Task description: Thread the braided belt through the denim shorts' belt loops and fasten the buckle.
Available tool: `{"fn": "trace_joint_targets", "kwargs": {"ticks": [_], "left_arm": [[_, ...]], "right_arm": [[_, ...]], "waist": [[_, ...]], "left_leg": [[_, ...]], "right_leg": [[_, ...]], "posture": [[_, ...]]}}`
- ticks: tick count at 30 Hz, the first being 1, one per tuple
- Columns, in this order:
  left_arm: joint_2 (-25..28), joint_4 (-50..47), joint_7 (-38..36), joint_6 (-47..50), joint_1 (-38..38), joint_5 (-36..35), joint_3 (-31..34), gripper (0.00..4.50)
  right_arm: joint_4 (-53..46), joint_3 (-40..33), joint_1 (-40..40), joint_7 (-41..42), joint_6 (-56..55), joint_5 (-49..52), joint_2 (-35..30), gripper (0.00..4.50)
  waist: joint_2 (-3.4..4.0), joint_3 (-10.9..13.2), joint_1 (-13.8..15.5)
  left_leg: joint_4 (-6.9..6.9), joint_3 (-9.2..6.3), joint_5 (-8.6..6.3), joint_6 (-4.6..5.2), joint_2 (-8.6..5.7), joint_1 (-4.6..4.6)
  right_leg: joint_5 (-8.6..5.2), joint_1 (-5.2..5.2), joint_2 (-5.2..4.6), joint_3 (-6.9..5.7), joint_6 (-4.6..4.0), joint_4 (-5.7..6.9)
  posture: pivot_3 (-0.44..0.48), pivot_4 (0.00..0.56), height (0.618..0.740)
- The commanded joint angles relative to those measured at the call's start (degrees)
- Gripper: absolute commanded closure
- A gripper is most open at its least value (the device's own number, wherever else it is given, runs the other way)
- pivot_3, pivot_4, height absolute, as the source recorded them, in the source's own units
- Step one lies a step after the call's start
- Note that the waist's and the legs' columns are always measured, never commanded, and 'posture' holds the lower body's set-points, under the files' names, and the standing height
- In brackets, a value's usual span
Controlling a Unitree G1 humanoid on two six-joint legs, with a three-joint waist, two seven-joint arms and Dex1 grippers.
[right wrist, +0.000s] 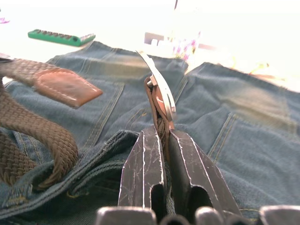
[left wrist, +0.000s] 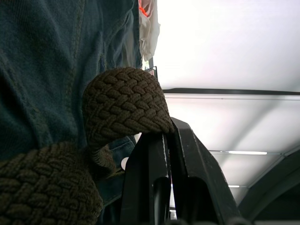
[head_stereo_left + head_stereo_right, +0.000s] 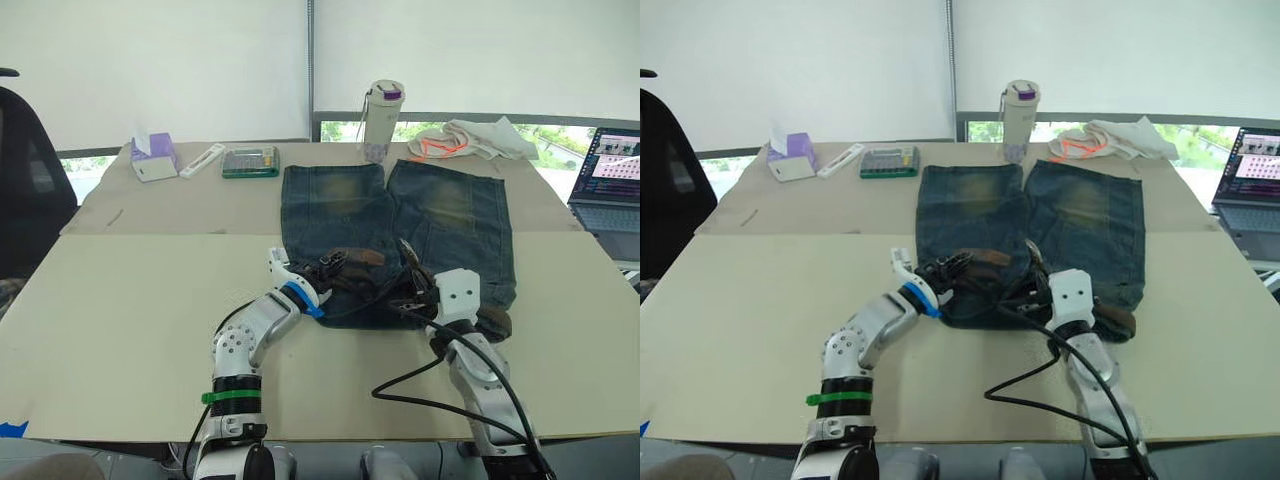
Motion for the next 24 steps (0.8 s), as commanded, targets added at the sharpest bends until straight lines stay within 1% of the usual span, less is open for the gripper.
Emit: {"fn": "trace_joint_targets", "kwargs": {"ticks": [1,6,14,19,24], "left_arm": [[-4.6,0.8,2.5,-1.7,-2.2,-4.0,1.1,4.5],[-5.2,3.1,3.0,-2.8,-3.8,-6.7,0.4,4.5],[-8.2,5.8,0.6,-4.6,-5.9,-9.6,-1.3,4.5],[-9.3,6.4,-0.4,-5.6,-6.4,-10.9,-2.4,4.5],[-9.5,6.3,-0.6,-5.3,-5.2,-12.1,-4.1,4.5]], "right_arm": [[-0.6,0.0,-0.1,-0.8,-6.0,-1.2,1.3,4.44],[0.7,0.2,-0.4,-1.1,-9.9,-3.6,1.4,4.44],[2.8,1.4,-0.8,-1.2,-12.7,-5.9,2.4,4.44],[3.5,1.5,-1.5,-1.3,-13.5,-6.4,3.1,4.44],[3.8,2.2,-1.6,-0.9,-14.1,-7.2,2.9,4.44]], "waist": [[0.0,0.0,0.0],[0.0,0.0,0.0],[0.0,0.0,0.0],[0.0,0.0,0.0],[0.0,0.0,0.0]], "left_leg": [[0.0,0.0,0.0,0.0,0.0,0.0],[0.02,0.01,0.01,-0.01,-0.02,0.02],[0.02,0.04,0.02,-0.02,-0.05,0.02],[0.02,0.04,0.02,-0.02,-0.06,0.01],[0.02,0.04,0.02,-0.02,-0.06,0.01]], "right_leg": [[0.0,-0.01,0.01,0.0,0.0,0.01],[0.0,0.02,0.0,0.0,0.0,0.03],[0.01,0.02,0.0,-0.01,-0.03,0.05],[0.02,0.02,-0.01,-0.01,-0.05,0.05],[0.02,0.02,0.0,-0.01,-0.05,0.05]], "posture": [[0.0,0.15,0.74],[0.0,0.15,0.74],[0.0,0.15,0.74],[0.0,0.15,0.74],[0.0,0.15,0.74]]}}
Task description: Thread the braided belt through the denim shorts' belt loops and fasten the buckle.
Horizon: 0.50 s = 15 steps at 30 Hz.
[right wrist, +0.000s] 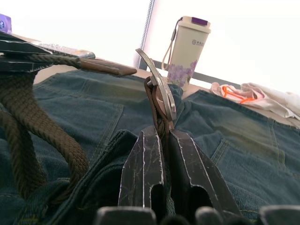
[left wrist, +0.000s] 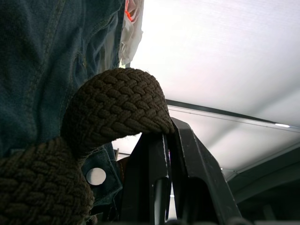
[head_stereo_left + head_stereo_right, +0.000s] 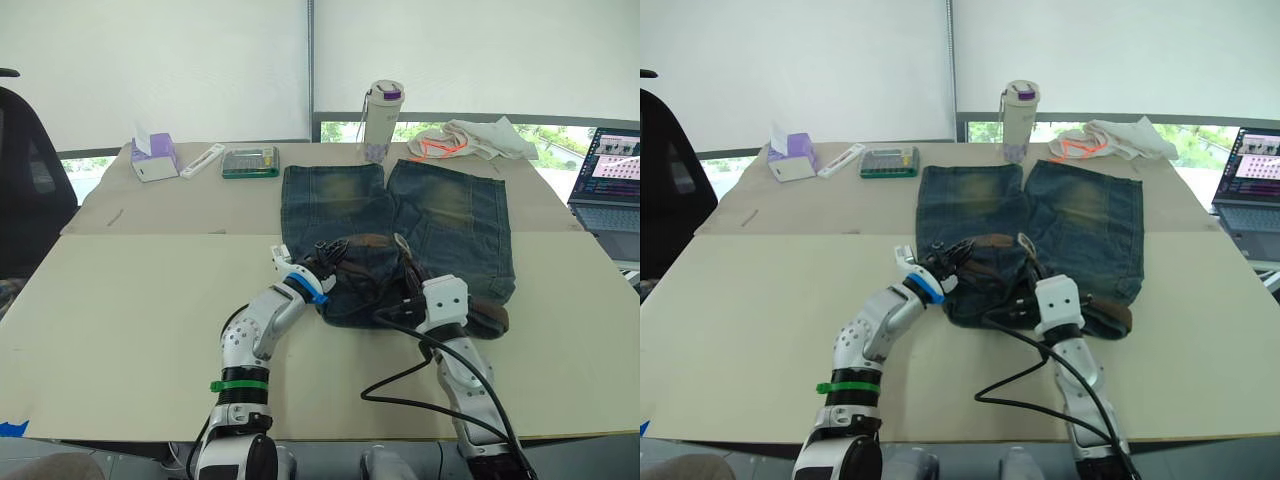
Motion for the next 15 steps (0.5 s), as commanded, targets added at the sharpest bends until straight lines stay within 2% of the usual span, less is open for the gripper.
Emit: {"fn": "trace_joint_targets", "kwargs": {"ticks": [1,15], "left_arm": [[-9.3,-0.3,-1.0,0.6,-2.0,-2.0,-2.1,4.5],[-10.0,2.4,-2.8,0.9,-2.4,-3.6,-4.8,4.5]], "right_arm": [[-1.4,0.8,-1.2,0.5,-2.9,-0.3,0.3,4.44],[-1.1,3.1,-1.4,1.6,-4.6,-2.9,-0.6,4.44]], "waist": [[0.0,0.0,0.0],[0.01,0.0,-0.1]], "left_leg": [[0.01,0.0,0.0,0.0,0.0,0.0],[0.0,0.01,0.0,0.0,-0.01,0.0]], "right_leg": [[0.0,0.0,0.0,0.0,0.0,0.0],[0.0,0.0,0.0,0.0,-0.01,0.02]], "posture": [[0.0,0.15,0.74],[0.0,0.15,0.74]]}}
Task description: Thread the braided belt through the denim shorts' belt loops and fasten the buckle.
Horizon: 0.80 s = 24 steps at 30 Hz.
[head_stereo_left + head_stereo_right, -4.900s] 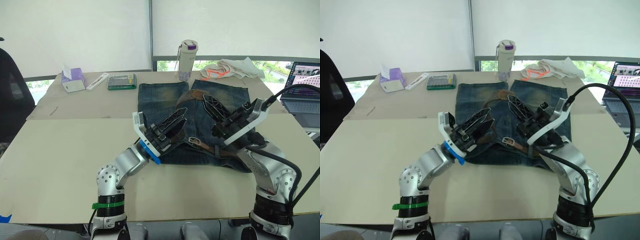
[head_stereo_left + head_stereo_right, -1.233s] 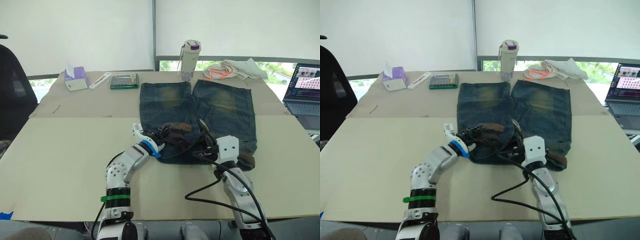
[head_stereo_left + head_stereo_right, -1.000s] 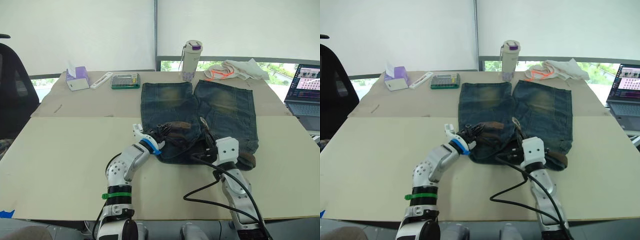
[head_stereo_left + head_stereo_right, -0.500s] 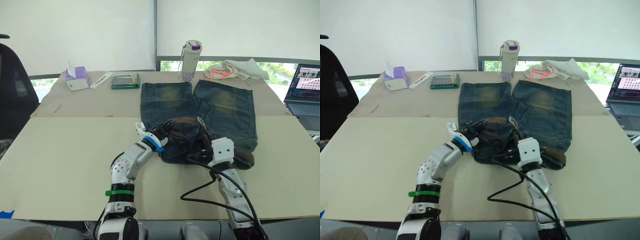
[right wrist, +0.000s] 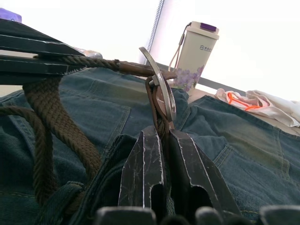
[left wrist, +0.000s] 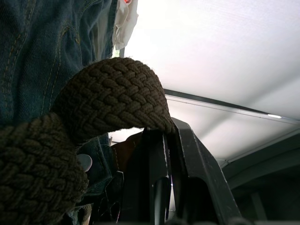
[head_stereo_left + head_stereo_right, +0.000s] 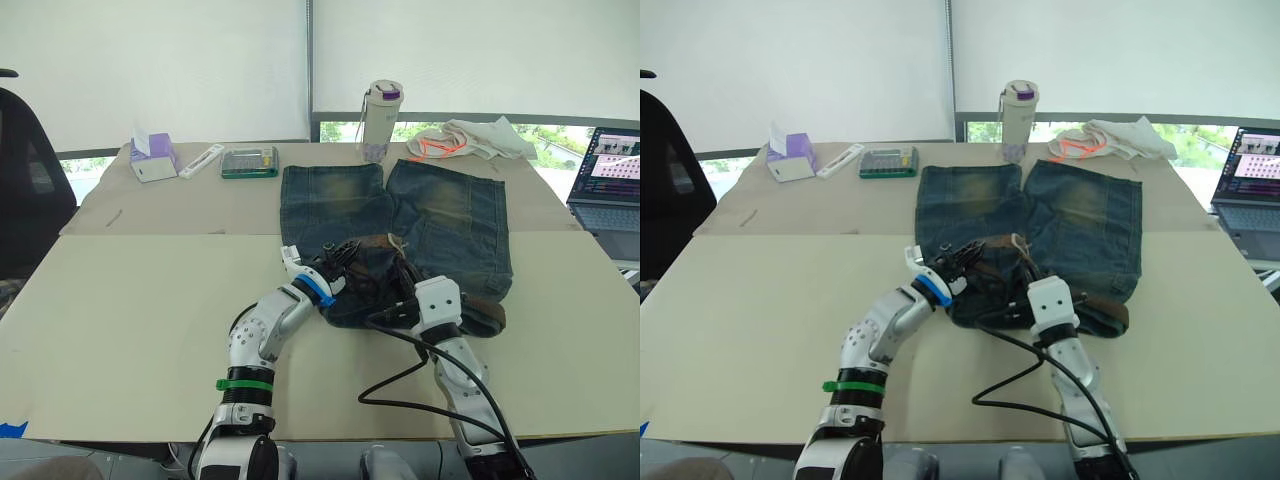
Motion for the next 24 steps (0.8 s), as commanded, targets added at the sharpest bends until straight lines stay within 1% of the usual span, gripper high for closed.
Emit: {"fn": "trace_joint_targets", "kwargs": {"ticks": [1,8,16,22,24], "left_arm": [[-10.1,1.2,-1.3,1.0,-2.6,-1.3,-1.8,4.5],[-9.4,3.7,-3.1,2.1,-4.0,0.0,-2.6,4.5],[-5.9,7.5,-7.8,4.8,-6.7,7.1,-3.7,4.5],[-4.9,9.3,-10.0,6.8,-7.5,10.8,-2.8,4.5],[-5.0,9.9,-10.8,7.0,-7.8,11.8,-2.5,4.5]], "right_arm": [[-1.5,1.8,-1.1,1.2,-4.0,-1.4,-0.7,4.44],[-0.4,3.8,-1.1,3.0,-5.9,-4.5,-3.6,4.44],[2.1,5.9,-1.5,5.5,-9.2,-11.0,-10.6,4.44],[4.1,8.5,-2.6,7.2,-13.5,-16.0,-15.8,4.44],[4.9,9.0,-3.0,7.6,-14.1,-16.4,-16.5,4.44]], "waist": [[0.0,0.0,0.0],[0.0,0.0,-0.1],[0.01,0.0,-0.1],[-0.02,-0.1,-0.2],[-0.02,-0.1,-0.3]], "left_leg": [[0.0,0.0,0.0,0.0,0.0,0.0],[0.0,0.02,0.0,0.0,-0.01,0.01],[0.01,0.07,0.0,0.0,-0.04,0.06],[0.03,0.08,0.0,0.0,-0.05,0.07],[0.03,0.09,0.01,0.0,-0.05,0.08]], "right_leg": [[0.0,0.0,0.0,0.0,0.0,0.0],[0.0,0.01,0.0,0.0,0.0,0.01],[-0.01,0.05,0.0,0.0,0.0,0.01],[-0.01,0.09,0.0,0.0,0.01,0.02],[-0.01,0.09,0.0,0.0,0.01,0.03]], "posture": [[0.0,0.15,0.74],[0.0,0.15,0.74],[0.0,0.15,0.74],[0.0,0.15,0.74],[0.0,0.15,0.74]]}}
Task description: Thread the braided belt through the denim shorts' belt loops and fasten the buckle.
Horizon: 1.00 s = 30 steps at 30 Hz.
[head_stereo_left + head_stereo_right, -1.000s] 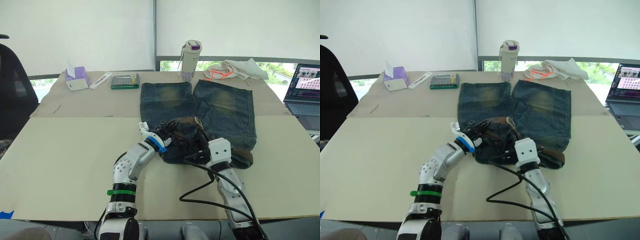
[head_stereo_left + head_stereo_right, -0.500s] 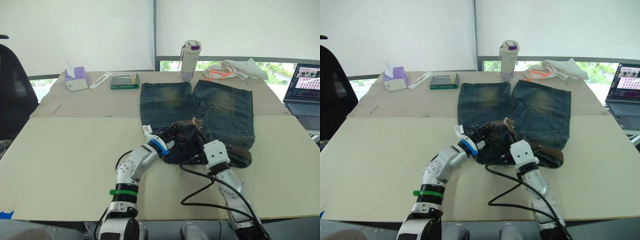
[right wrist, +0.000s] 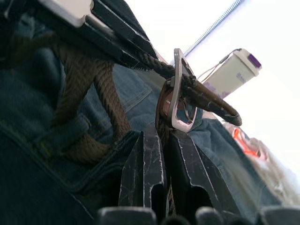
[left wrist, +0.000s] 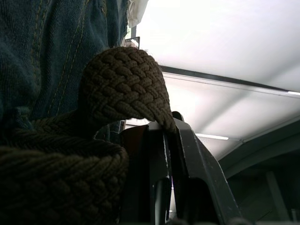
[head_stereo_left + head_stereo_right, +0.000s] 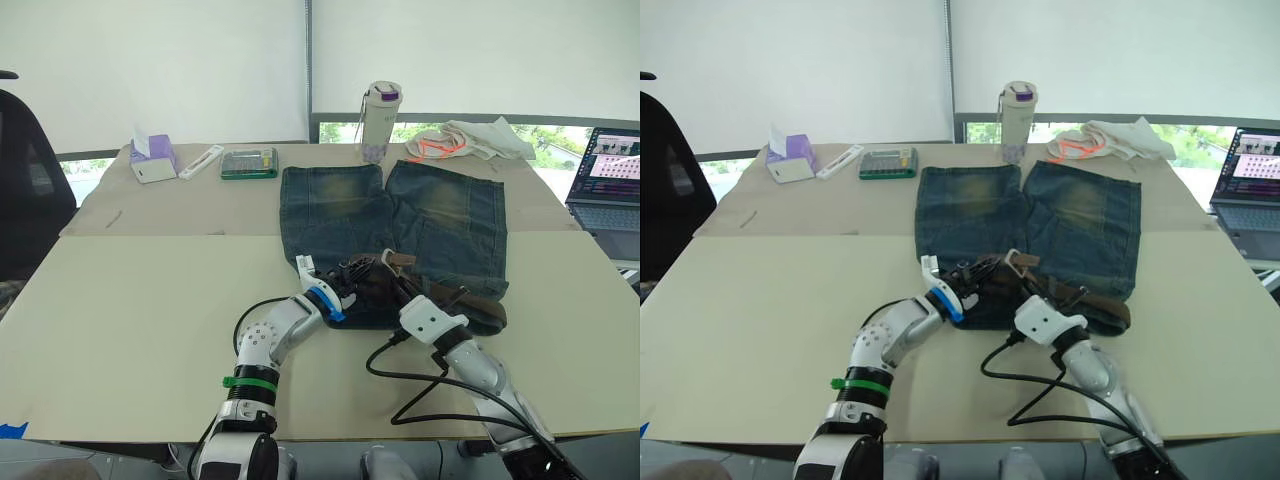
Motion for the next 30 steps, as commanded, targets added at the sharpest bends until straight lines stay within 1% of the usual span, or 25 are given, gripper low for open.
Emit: {"fn": "trace_joint_targets", "kwargs": {"ticks": [1,6,10,13,15,16,18,19,20,21,25,26,28,30], "left_arm": [[-5.5,2.5,-1.2,2.4,-6.9,2.4,-1.3,4.5],[-5.3,3.8,-3.0,2.7,-7.4,5.6,-0.9,4.5],[-4.8,5.4,-4.7,3.0,-7.9,8.5,-0.5,4.5],[-4.8,6.2,-6.0,3.1,-8.0,10.6,-0.5,4.5],[-5.0,6.6,-6.7,3.3,-8.1,11.7,-0.3,4.5],[-5.1,6.7,-6.9,3.3,-8.0,12.1,-0.2,4.5],[-5.3,6.9,-7.3,3.4,-7.8,12.7,0.0,4.5],[-5.3,7.0,-7.4,3.5,-7.8,13.0,0.1,4.5],[-5.3,7.0,-7.4,3.4,-7.8,13.1,0.3,4.5],[-5.2,7.2,-7.5,3.4,-7.8,13.3,0.5,4.5],[-4.9,7.5,-7.8,3.4,-7.8,13.5,0.9,4.5],[-4.8,7.7,-7.8,3.3,-7.9,13.6,1.0,4.5],[-4.8,7.8,-7.9,3.3,-7.9,13.7,1.1,4.5],[-4.9,7.8,-7.9,3.3,-7.9,13.8,1.2,4.5]], "right_arm": [[-0.9,4.9,-1.2,3.3,-4.7,-1.7,-0.3,4.44],[-0.5,4.8,-0.6,5.1,-3.9,-1.5,-1.3,4.44],[-0.6,4.9,0.3,7.2,-4.2,-1.2,-3.4,4.44],[-0.9,4.6,1.1,8.8,-3.8,1.1,-3.9,4.44],[-1.9,3.7,1.5,9.7,-2.2,3.1,-3.7,3.62],[-2.6,3.3,1.8,10.8,-1.6,4.3,-3.9,3.32],[-4.9,1.6,2.8,12.9,0.6,9.7,-2.9,2.55],[-5.9,0.7,3.3,13.7,1.3,12.0,-2.6,2.27],[-7.0,-0.6,4.1,14.2,2.2,14.9,-1.9,1.81],[-8.5,-2.0,5.0,15.2,4.5,18.3,-1.5,1.59],[-14.1,-5.9,8.0,19.0,13.9,29.4,-1.0,0.18],[-16.3,-8.0,8.6,18.7,18.6,34.7,-0.1,0.04],[-19.6,-11.5,9.2,17.9,25.9,43.3,1.4,0.04],[-22.4,-15.4,8.9,15.2,34.6,54.4,3.7,0.04]], "waist": [[-0.03,0.0,-0.1],[-0.08,-0.2,-0.2],[-0.13,-0.3,-0.1],[-0.24,-0.4,-0.1],[-0.25,-0.4,-0.1],[-0.24,-0.4,-0.1],[-0.26,-0.4,-0.1],[-0.27,-0.4,-0.1],[-0.27,-0.4,-0.1],[-0.26,-0.4,-0.1],[-0.27,-0.4,-0.1],[-0.27,-0.4,-0.1],[-0.27,-0.4,0.0],[-0.27,-0.4,0.0]], "left_leg": [[0.0,0.0,0.0,0.0,0.0,0.02],[0.01,0.0,0.0,0.0,0.01,0.04],[0.01,0.0,0.0,0.0,0.0,0.07],[0.0,0.0,-0.01,0.01,0.0,0.18],[-0.01,0.0,-0.02,0.02,0.0,0.24],[-0.01,0.0,-0.02,0.02,0.0,0.28],[-0.01,0.0,-0.03,0.03,0.0,0.29],[-0.01,-0.01,-0.03,0.03,0.0,0.32],[-0.01,-0.03,-0.03,0.03,0.01,0.32],[-0.01,-0.04,-0.03,0.03,0.01,0.33],[0.0,-0.13,-0.05,0.05,0.02,0.33],[0.0,-0.15,-0.05,0.05,0.02,0.34],[-0.01,-0.18,-0.06,0.06,0.04,0.35],[-0.02,-0.24,-0.06,0.06,0.06,0.34]], "right_leg": [[0.0,0.01,0.0,0.0,0.0,0.01],[0.0,0.05,0.01,0.01,0.0,0.01],[-0.01,0.08,-0.01,0.01,0.01,0.01],[-0.02,0.19,-0.01,0.01,0.02,0.01],[-0.04,0.26,-0.01,0.01,0.01,0.01],[-0.05,0.3,-0.01,0.01,0.02,0.01],[-0.07,0.33,-0.02,0.01,0.05,0.0],[-0.08,0.37,-0.02,0.01,0.06,0.0],[-0.12,0.39,-0.02,0.0,0.13,0.0],[-0.13,0.39,-0.02,0.0,0.15,0.0],[-0.13,0.42,-0.05,0.01,0.15,0.0],[-0.13,0.43,-0.05,0.01,0.15,0.0],[-0.13,0.43,-0.04,0.01,0.15,0.01],[-0.14,0.43,-0.04,0.01,0.15,0.02]], "posture": [[0.0,0.15,0.74],[0.0,0.15,0.74],[0.0,0.15,0.74],[0.0,0.15,0.74],[0.0,0.15,0.74],[0.0,0.15,0.74],[0.0,0.15,0.74],[0.0,0.15,0.74],[0.0,0.15,0.74],[0.0,0.15,0.74],[0.0,0.15,0.74],[0.0,0.15,0.74],[0.0,0.15,0.74],[0.0,0.15,0.74]]}}
